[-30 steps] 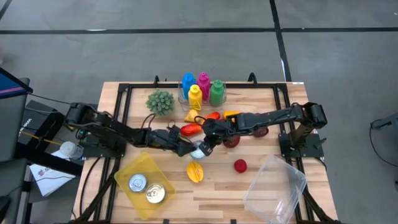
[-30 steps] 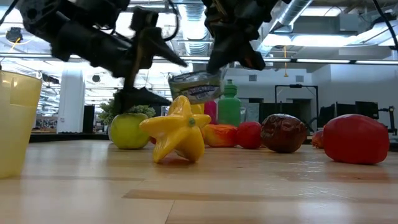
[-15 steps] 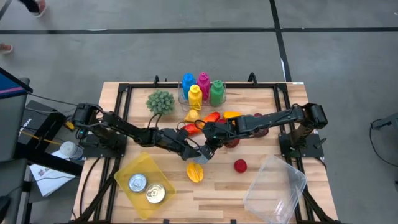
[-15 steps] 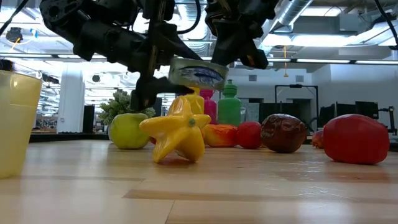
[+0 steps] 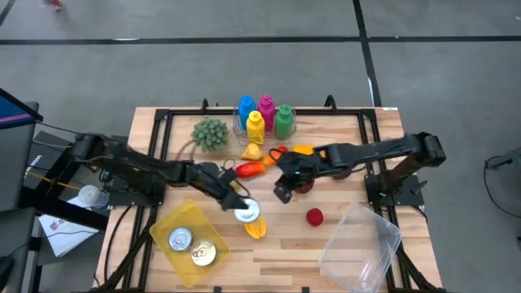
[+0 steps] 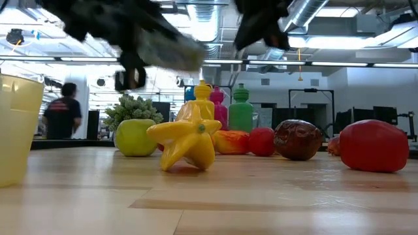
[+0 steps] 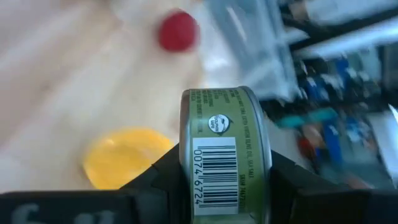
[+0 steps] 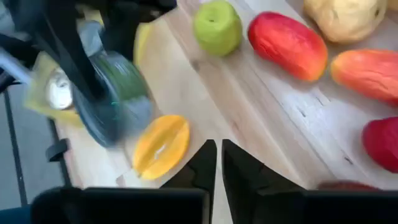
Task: Pick & Place Food Item
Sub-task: Put the green tuna can into the yellow bin
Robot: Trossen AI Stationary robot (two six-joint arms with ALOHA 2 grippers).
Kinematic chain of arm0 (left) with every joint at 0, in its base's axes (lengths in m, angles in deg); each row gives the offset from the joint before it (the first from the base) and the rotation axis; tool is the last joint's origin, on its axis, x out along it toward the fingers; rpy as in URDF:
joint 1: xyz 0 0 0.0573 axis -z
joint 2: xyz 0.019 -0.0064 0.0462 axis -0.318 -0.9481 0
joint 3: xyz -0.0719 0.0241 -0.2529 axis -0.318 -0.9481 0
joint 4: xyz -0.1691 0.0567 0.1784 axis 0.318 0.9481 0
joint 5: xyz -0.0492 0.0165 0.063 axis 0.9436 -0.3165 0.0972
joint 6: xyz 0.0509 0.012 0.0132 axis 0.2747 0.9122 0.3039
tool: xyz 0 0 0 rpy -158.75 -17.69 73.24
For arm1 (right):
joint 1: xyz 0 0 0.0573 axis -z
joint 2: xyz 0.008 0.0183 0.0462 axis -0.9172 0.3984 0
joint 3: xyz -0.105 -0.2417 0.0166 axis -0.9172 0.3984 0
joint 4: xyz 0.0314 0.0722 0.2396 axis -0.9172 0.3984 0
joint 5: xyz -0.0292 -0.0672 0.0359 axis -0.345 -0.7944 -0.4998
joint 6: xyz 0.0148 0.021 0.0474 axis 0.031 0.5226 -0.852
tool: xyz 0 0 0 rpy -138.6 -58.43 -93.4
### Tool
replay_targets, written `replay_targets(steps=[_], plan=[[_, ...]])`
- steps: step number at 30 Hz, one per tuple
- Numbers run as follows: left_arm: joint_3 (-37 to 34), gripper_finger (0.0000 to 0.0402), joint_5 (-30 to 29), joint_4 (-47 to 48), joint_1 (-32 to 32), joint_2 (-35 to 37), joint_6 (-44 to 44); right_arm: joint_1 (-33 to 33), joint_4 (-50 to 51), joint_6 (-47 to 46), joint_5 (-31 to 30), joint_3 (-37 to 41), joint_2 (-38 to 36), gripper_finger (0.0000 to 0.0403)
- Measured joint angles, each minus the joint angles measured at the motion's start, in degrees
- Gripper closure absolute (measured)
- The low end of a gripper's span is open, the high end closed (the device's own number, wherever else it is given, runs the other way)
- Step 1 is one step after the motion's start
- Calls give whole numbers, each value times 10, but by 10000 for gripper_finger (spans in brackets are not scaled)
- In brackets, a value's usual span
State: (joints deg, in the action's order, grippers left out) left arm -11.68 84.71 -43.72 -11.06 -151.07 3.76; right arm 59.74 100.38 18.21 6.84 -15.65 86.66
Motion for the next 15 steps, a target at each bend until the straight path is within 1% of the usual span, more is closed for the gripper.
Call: replay_targets(steps=[2, 5, 8, 10, 13, 15], plan=[[2, 275, 34, 47, 11, 54, 3, -12, 11, 0, -19, 0, -25, 376], [1, 275, 55, 186, 45, 147, 4, -34, 32, -1, -59, -1, -52, 373], [1, 275, 52, 362, 89, 235, 0, -56, 50, -14, -105, -1, -62, 374], [1, 275, 26, 459, 123, 283, -26, -70, 62, -23, -123, 0, -63, 377], [0, 275, 5, 560, 168, 331, -55, -84, 56, -26, -131, -2, -49, 383], [0, 275, 3, 610, 191, 342, -66, -92, 75, -26, -131, 2, -41, 387]])
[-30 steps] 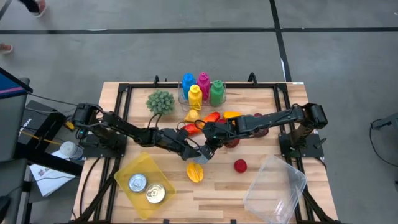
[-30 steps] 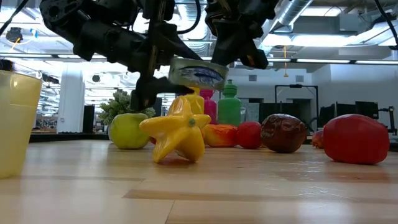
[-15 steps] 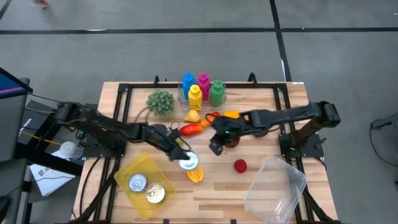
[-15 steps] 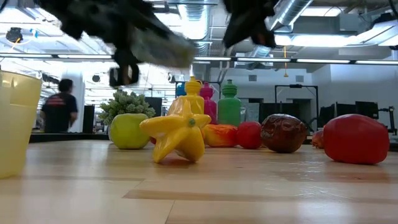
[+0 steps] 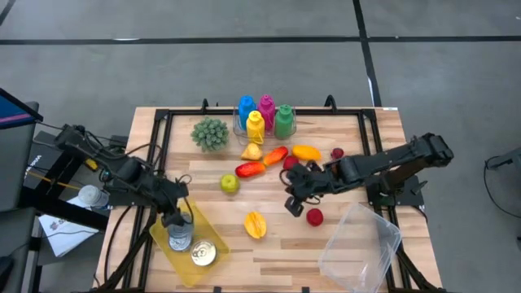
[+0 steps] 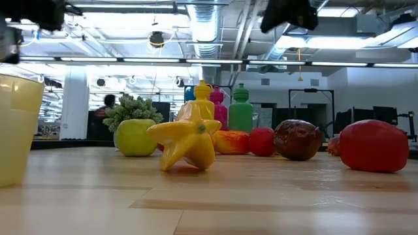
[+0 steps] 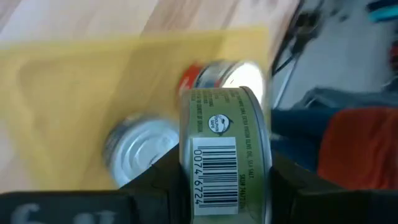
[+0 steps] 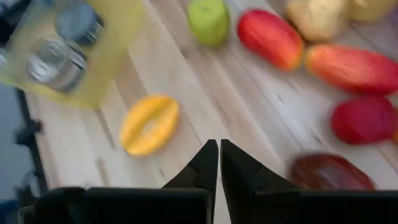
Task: Pick & Place Food Item
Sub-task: Put the green tuna can into the yellow bin
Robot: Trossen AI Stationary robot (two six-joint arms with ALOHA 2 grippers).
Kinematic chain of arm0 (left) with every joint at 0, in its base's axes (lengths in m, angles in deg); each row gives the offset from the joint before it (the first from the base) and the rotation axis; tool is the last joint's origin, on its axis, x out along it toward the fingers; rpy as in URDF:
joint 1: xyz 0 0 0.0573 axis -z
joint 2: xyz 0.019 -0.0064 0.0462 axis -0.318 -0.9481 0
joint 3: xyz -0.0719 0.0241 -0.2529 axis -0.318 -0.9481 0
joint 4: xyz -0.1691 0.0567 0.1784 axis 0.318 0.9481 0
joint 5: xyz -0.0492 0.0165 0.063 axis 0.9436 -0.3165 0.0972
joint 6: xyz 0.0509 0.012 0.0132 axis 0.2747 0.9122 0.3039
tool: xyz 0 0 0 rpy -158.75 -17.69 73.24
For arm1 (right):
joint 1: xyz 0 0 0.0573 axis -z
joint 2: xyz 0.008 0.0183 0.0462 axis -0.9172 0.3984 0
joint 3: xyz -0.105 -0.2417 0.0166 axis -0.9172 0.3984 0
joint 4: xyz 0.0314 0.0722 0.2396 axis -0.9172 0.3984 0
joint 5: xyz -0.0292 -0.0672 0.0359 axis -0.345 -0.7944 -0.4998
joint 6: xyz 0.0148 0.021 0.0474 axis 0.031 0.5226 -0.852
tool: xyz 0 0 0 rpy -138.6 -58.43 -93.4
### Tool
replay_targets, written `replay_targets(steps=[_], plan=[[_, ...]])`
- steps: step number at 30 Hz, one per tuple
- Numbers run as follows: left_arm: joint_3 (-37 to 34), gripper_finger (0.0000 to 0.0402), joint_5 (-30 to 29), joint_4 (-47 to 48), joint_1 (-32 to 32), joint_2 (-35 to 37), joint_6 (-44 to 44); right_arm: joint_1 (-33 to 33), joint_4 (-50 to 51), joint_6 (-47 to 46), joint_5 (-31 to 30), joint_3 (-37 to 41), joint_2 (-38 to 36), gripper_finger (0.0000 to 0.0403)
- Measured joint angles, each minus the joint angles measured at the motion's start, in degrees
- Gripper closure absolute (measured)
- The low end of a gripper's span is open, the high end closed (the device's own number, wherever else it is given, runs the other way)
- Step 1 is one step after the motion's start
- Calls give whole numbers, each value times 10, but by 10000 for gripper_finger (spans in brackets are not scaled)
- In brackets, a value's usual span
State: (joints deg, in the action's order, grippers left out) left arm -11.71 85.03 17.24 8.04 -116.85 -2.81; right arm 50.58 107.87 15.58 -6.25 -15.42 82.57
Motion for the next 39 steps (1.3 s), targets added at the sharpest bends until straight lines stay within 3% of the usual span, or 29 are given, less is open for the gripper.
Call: replay_targets(steps=[4, 8, 12, 27, 34, 39], plan=[[-27, 275, 26, -30, 38, -3, -2, -5, -12, -5, 0, -1, 32, 392], [-82, 275, 78, -129, 70, -20, -5, -6, -20, -25, 1, -2, 57, 394], [-126, 275, 83, -209, 87, -28, -10, -9, -25, -34, 9, -3, 65, 394], [-173, 273, 78, -246, 90, -26, -10, -12, -31, -35, 11, -2, 56, 395], [-173, 182, 66, -249, 90, -26, -9, -12, -31, -32, 11, -2, 56, 395], [-173, 151, 67, -232, 89, -27, 0, -12, -31, -32, 11, -2, 56, 395]])
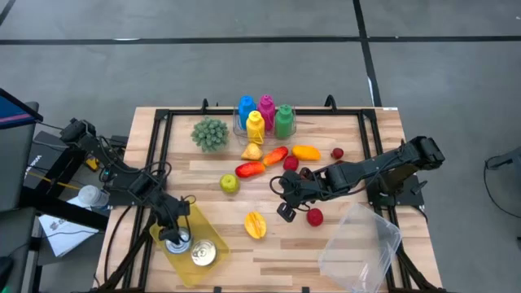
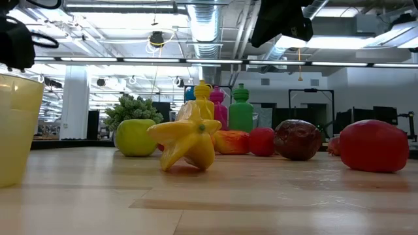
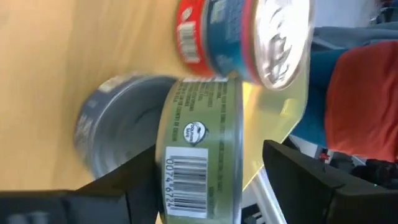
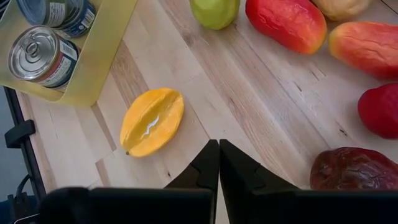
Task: Pick & Place Food Item
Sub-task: Put the green tuna can into the yellow bin
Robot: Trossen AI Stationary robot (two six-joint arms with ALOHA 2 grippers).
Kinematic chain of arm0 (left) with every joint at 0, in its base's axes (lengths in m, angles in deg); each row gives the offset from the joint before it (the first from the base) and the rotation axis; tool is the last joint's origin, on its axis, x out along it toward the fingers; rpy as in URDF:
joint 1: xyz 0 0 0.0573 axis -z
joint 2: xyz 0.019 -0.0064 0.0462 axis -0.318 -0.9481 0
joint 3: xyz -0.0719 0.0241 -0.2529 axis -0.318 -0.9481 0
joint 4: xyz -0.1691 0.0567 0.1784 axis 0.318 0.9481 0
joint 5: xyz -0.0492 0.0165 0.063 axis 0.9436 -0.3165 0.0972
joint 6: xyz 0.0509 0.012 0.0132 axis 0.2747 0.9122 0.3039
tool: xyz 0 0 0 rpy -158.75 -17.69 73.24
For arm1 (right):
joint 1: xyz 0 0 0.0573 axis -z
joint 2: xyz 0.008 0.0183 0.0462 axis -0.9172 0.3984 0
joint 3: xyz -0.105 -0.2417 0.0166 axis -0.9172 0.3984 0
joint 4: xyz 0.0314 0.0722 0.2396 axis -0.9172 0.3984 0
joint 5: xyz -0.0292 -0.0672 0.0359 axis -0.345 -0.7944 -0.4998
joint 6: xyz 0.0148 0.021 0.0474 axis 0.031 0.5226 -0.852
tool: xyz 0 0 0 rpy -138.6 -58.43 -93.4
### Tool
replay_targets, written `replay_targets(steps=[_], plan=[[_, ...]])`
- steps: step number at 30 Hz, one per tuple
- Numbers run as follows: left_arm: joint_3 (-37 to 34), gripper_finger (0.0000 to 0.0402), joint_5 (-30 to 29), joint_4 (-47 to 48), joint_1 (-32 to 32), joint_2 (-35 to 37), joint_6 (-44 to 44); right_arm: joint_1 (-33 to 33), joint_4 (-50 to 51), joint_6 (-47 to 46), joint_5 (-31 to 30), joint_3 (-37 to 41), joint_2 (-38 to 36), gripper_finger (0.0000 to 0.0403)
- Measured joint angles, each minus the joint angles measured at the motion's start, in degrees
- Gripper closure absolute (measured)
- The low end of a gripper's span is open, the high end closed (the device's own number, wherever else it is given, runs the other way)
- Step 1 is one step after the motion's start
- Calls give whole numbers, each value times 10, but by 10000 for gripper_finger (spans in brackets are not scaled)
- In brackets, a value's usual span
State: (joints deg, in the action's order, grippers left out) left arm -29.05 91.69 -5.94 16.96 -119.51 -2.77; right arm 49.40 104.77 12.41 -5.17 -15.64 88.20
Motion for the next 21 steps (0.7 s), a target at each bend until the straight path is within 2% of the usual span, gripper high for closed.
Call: replay_targets(steps=[10, 21], plan=[[0, 143, 16, 5, 0, 7, -3, 0, 0, 2, 0, 0, 0, 395], [0, 141, 34, 50, -4, 54, -19, 0, 0, 1, 0, 0, 0, 395]])
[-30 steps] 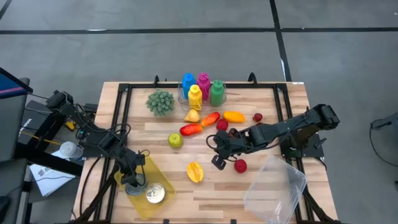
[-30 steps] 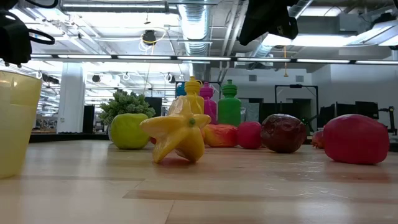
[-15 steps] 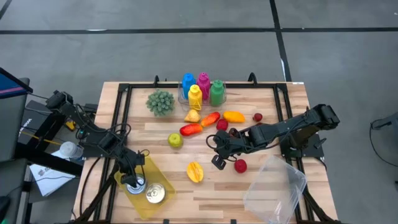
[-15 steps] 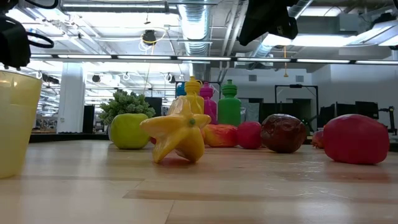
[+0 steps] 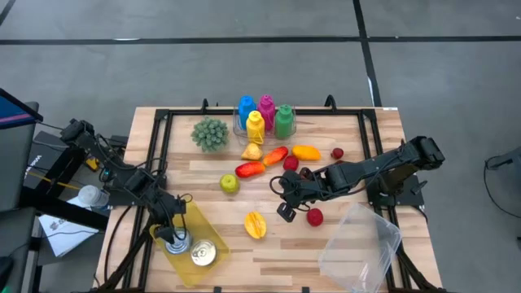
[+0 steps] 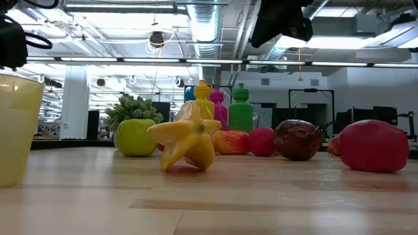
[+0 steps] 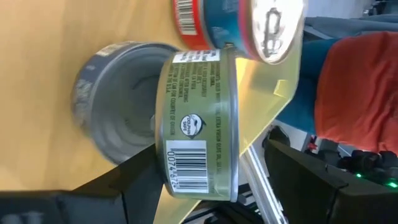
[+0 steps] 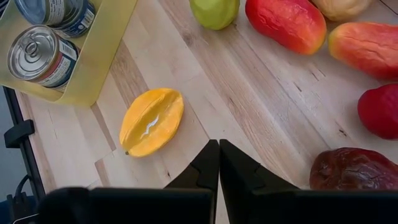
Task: Pick & Place Food Item
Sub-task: Put the green tuna can into the yellow bin
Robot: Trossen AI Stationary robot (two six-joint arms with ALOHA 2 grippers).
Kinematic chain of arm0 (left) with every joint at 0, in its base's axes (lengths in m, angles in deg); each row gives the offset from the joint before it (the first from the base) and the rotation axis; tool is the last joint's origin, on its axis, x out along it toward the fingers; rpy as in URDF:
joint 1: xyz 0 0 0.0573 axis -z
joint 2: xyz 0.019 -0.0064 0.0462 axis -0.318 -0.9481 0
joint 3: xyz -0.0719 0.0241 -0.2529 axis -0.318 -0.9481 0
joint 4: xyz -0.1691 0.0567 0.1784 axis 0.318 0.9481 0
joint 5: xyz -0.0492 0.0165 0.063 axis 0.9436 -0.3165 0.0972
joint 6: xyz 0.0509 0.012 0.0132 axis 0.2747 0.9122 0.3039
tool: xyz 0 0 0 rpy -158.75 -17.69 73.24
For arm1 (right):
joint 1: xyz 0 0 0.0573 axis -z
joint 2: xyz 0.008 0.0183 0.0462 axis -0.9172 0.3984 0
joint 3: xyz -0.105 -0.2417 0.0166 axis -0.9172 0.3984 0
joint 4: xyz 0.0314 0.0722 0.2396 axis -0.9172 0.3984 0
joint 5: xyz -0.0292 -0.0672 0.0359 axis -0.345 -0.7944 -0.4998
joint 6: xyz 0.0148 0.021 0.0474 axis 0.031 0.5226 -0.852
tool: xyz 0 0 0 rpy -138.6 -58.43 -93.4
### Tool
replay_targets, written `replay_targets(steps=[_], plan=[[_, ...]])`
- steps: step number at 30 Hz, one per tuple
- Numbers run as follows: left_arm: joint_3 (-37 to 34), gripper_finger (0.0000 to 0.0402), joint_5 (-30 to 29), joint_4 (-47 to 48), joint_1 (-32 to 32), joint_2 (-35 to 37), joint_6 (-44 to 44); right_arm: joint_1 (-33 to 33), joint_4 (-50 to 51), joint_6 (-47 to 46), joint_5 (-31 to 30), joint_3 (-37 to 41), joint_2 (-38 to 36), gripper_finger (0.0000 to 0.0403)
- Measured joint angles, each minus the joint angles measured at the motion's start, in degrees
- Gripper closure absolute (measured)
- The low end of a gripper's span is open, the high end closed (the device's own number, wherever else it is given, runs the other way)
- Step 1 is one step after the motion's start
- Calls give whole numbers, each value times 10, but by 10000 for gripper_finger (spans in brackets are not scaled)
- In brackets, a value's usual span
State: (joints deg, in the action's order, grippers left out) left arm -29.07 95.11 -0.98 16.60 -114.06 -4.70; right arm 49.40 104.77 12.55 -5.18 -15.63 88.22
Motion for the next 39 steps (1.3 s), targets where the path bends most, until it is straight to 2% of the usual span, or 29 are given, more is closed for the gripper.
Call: replay_targets(steps=[13, 39], plan=[[0, 141, 11, 26, -30, 28, 9, 0, 0, -9, 0, 0, 0, 395], [0, 141, 50, 71, -30, 44, 4, -1, 0, -19, 1, 0, 0, 395]])
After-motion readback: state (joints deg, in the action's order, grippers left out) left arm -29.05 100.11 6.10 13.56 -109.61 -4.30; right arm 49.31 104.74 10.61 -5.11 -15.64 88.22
